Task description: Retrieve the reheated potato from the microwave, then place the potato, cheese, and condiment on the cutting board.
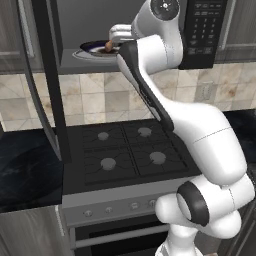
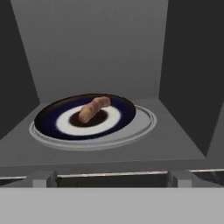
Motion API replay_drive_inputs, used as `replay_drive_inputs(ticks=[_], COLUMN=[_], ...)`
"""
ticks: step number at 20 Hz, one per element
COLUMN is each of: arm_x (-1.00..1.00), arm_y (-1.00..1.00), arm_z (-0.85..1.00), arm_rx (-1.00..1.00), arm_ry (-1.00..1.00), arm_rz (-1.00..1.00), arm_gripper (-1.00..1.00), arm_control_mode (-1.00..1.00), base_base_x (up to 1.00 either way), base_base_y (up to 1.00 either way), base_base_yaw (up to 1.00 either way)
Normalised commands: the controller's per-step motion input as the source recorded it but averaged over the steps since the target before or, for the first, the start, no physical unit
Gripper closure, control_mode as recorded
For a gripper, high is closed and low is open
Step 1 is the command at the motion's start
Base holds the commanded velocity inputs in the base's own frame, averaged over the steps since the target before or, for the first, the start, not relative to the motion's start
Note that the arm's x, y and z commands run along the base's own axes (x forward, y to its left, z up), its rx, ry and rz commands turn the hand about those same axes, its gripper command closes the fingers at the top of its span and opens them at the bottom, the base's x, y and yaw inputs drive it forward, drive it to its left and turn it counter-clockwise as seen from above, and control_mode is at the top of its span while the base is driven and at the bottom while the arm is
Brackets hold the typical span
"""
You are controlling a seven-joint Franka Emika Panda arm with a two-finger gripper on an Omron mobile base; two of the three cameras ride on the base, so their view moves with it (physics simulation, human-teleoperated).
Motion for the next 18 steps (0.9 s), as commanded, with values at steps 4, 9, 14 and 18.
replay_drive_inputs(ticks=[4,9,14,18], arm_x=[0.38,0.39,0.44,0.38], arm_y=[0.08,0.07,0.09,0.09], arm_z=[-0.12,-0.09,-0.01,-0.03], arm_rx=[0.00,0.00,0.00,0.00], arm_ry=[-0.01,-0.01,0.00,0.00], arm_rz=[0.00,0.00,0.00,0.00], arm_gripper=[-1.00,-1.00,-1.00,-1.00], arm_control_mode=[-1.00,-1.00,-1.00,-1.00], base_base_x=[0.00,0.00,0.00,0.00], base_base_y=[0.00,0.00,0.00,0.00], base_base_yaw=[0.00,0.00,0.00,0.00])
